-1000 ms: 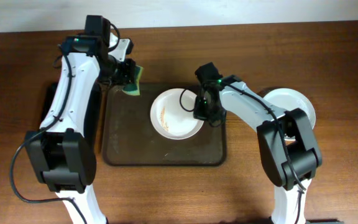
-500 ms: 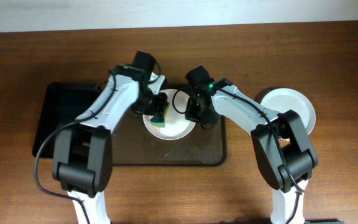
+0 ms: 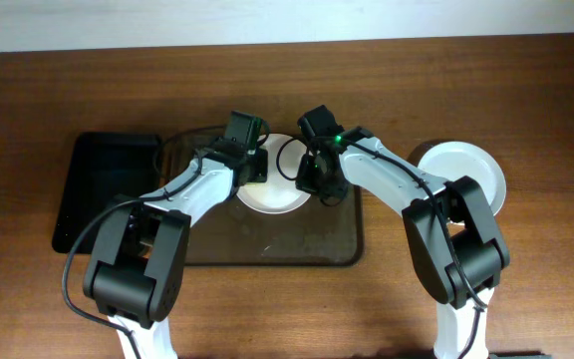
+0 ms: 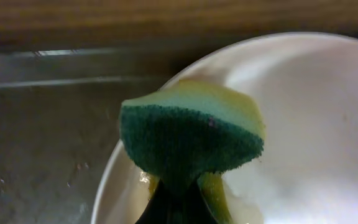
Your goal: Clean dirty plates on tray and stack at the side
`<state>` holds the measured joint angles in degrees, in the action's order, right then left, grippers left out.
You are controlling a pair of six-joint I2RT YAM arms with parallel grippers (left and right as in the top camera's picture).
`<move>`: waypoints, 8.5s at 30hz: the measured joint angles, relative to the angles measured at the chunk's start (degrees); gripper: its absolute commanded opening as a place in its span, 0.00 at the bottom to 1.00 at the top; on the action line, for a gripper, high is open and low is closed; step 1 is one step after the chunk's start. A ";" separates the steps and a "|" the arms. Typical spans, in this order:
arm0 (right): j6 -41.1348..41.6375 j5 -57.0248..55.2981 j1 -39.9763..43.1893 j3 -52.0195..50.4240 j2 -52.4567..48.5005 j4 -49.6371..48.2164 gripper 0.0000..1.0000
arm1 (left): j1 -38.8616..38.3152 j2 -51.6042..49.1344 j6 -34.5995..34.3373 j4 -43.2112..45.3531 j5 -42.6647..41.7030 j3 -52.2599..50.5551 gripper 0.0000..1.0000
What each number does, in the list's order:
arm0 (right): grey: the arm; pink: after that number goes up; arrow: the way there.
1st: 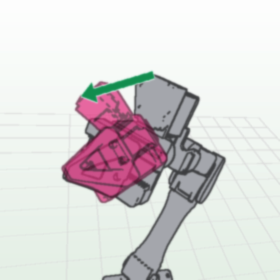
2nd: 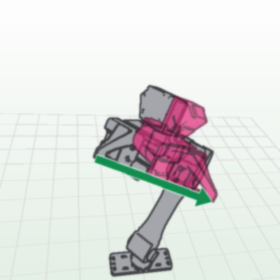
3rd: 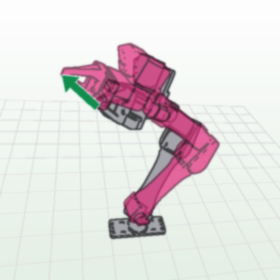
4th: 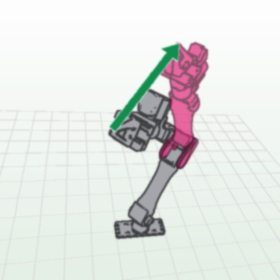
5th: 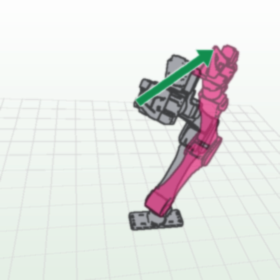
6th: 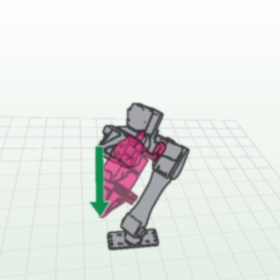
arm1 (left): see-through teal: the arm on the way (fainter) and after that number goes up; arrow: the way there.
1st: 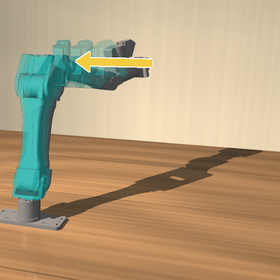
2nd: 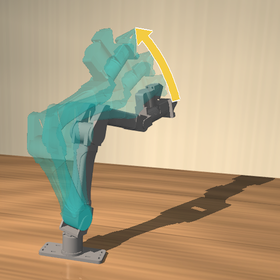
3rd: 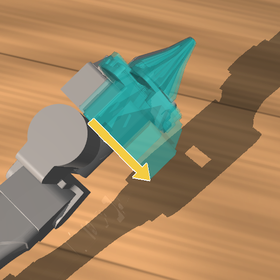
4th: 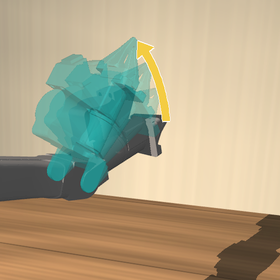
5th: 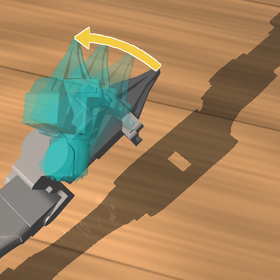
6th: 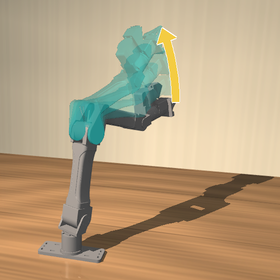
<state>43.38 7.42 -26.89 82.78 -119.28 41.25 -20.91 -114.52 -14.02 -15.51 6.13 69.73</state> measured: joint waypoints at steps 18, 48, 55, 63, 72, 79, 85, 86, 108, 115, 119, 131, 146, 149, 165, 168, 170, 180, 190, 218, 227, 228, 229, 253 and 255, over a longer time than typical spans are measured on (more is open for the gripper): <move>-1.18 0.17 0.07 -0.22 0.07 0.83 0.04 | 1.27 -2.23 13.27 -23.54 -19.63 13.03 0.01; -1.60 0.66 0.00 -0.26 0.09 0.76 0.04 | 13.46 -9.90 13.79 -32.74 -29.49 25.79 0.01; -2.73 0.85 0.00 -0.24 0.20 1.20 0.04 | 18.21 -9.90 13.79 -41.24 -27.39 31.12 0.00; -6.19 -13.00 -1.07 -0.68 14.49 14.40 0.04 | 18.03 -9.90 15.58 -48.19 -28.15 34.91 0.01; -6.62 -63.73 -23.96 -0.68 21.62 17.86 0.04 | 18.03 -9.90 15.80 -47.69 -28.15 34.91 0.01; -6.99 -89.29 -33.16 -0.68 21.64 17.46 0.04 | 18.03 -9.90 15.80 -47.47 -28.15 34.91 0.01; -7.19 -90.97 -33.16 -0.68 21.64 17.00 0.04 | 18.03 -9.90 15.80 -47.47 -28.15 34.91 0.01; -7.17 -90.75 -33.16 -0.68 21.64 17.03 0.04 | 18.03 -9.90 15.80 -47.47 -28.15 34.91 0.00; -7.78 -21.44 32.06 -7.67 31.80 18.78 0.04 | 18.03 -9.90 15.80 -47.41 -28.15 34.91 0.01; -8.61 -20.98 42.75 -19.67 31.61 7.21 0.42 | 18.03 -9.90 15.82 -47.30 -28.15 34.91 0.00; -8.83 -19.41 42.95 -20.04 29.42 6.56 0.70 | 18.10 -9.94 15.91 -51.45 -27.67 37.77 0.00; -16.44 -1.36 20.04 -8.09 32.65 10.38 0.71 | 31.06 -0.87 10.49 -70.66 -7.19 51.49 0.01; -18.78 -1.75 14.36 -8.09 13.55 3.61 0.56 | 37.00 -1.20 9.70 -40.63 -3.41 17.35 0.86; -19.93 -1.03 14.36 -8.11 7.96 3.39 0.36 | 37.00 -1.03 9.68 -43.23 -7.91 20.57 0.86; -28.85 4.52 14.78 -7.87 5.20 2.82 0.04 | 33.00 5.35 9.92 -41.81 -10.27 25.31 0.85; -29.46 5.22 16.68 -7.65 5.01 2.82 0.04 | 33.03 5.35 9.94 -41.81 -10.27 25.31 0.86; -30.51 5.60 18.82 -7.61 4.94 2.82 0.04 | 33.03 5.35 9.94 -41.81 -10.27 25.31 0.86; -39.67 4.09 20.22 -7.32 4.79 -0.87 0.04 | 33.03 5.35 9.94 -41.81 -10.27 25.31 0.86; -46.80 0.55 20.28 -4.00 4.66 2.71 0.72 | 33.03 5.35 11.04 -42.23 -10.40 25.42 0.99; -43.65 -9.53 21.38 17.99 58.58 20.92 0.98 | 33.03 9.22 12.55 -46.21 -10.67 28.44 0.99; -44.83 -2.56 29.97 -47.19 101.07 -15.98 0.98 | 33.03 9.22 12.72 -46.31 -10.69 28.52 0.99; -44.85 -1.81 30.38 -53.05 105.20 -19.87 0.98 | 33.03 9.22 12.72 -46.23 -10.64 28.52 0.99; -44.85 -1.22 30.56 -57.48 108.19 -23.06 0.98 | 33.03 9.22 12.72 -46.29 -10.69 28.52 0.99; -44.81 3.48 30.62 -82.05 118.51 -38.01 0.98 | 33.03 9.22 12.72 -46.21 -10.67 28.52 0.99; -44.85 3.48 30.62 -82.03 118.51 -38.01 0.98 | 33.03 9.22 12.72 -46.21 -10.67 28.52 0.99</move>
<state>-1.48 10.90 3.73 0.75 -0.78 3.25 12.12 -105.30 -1.30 -61.71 -4.54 98.26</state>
